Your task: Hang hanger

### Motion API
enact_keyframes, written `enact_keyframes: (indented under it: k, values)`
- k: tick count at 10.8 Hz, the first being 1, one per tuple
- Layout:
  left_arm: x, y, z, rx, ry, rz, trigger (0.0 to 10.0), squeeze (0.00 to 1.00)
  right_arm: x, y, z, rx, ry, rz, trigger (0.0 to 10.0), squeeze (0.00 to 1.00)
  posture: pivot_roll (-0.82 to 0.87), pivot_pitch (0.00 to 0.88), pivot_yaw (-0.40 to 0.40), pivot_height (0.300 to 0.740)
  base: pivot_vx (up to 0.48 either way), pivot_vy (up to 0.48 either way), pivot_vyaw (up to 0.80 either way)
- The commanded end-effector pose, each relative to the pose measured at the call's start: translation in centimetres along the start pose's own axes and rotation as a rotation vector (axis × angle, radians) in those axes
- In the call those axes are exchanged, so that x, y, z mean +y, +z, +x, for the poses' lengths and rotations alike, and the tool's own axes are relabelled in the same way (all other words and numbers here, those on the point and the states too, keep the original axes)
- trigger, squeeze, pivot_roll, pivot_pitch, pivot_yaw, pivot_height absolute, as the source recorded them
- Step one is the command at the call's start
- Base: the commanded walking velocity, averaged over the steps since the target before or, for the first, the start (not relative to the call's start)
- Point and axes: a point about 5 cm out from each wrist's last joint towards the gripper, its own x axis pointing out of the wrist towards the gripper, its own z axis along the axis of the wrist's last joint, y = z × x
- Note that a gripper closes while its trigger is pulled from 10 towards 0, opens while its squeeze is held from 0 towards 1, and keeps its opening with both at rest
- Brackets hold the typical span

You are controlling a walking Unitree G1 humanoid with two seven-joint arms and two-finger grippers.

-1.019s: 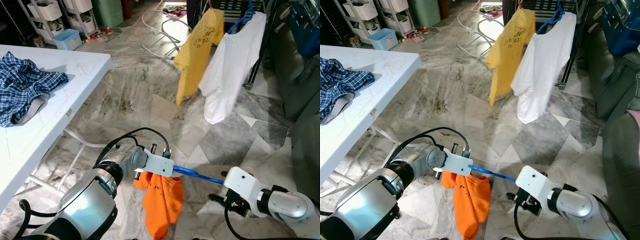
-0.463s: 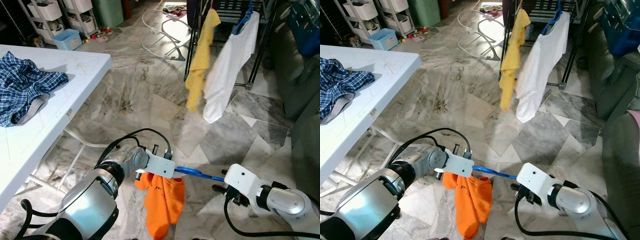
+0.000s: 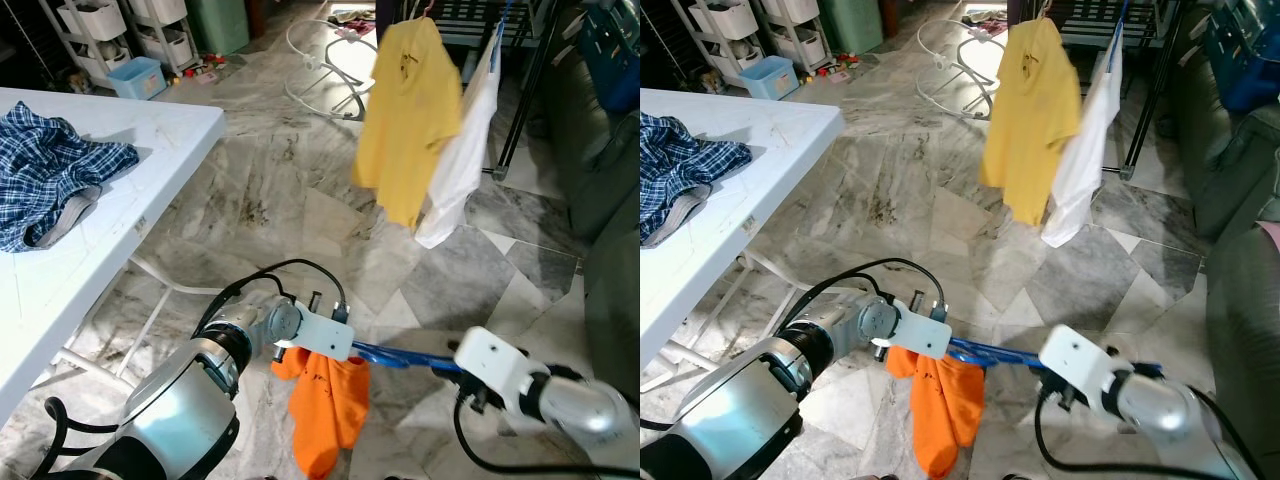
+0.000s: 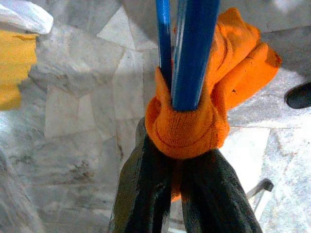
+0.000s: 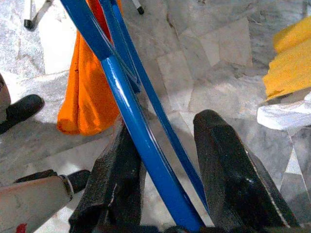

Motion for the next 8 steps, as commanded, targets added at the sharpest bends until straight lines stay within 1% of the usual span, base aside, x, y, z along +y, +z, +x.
enact_keyframes:
  k: [1,3,4,5,6,7,8]
  values:
    - [0.5,-0.8,-0.5,0.038,0.014,0.026,10.0,0.0,-0.4,-0.5,-0.8,0.024,-0.017,-0.009,0.0,0.0,-0.09,0.093,0.08,0.74,0.0,0.0,0.0]
    - [0.7,-0.7,-0.6,0.037,0.024,0.023,10.0,0.0,-0.1,-1.0,-0.9,0.036,-0.024,0.006,0.0,0.0,-0.09,0.092,0.079,0.74,0.0,0.0,0.0]
    - [1.4,-0.4,-0.7,0.016,0.063,-0.005,10.0,0.0,0.5,-1.0,-0.4,0.018,-0.041,0.031,0.0,0.0,-0.09,0.096,0.078,0.74,0.0,0.0,0.0]
    - [2.0,-0.3,-1.0,0.004,0.086,-0.001,10.0,0.0,0.6,-0.9,0.0,-0.003,-0.092,0.049,0.0,0.0,-0.09,0.099,0.079,0.74,0.0,0.0,0.0]
    - [2.9,0.1,-1.4,-0.032,0.127,-0.04,10.0,0.0,0.5,-0.9,0.4,-0.028,-0.156,0.06,0.0,0.0,-0.09,0.1,0.08,0.74,0.0,0.0,0.0]
    - [3.5,0.1,-1.7,-0.036,0.152,-0.037,10.0,0.0,0.4,-0.8,0.7,-0.053,-0.212,0.087,0.0,0.0,-0.09,0.103,0.082,0.74,0.0,0.0,0.0]
    - [4.8,0.0,-2.4,-0.026,0.258,-0.003,10.0,0.0,0.3,-0.4,1.2,-0.114,-0.298,0.148,0.0,0.0,-0.08,0.107,0.089,0.74,0.0,0.0,0.0]
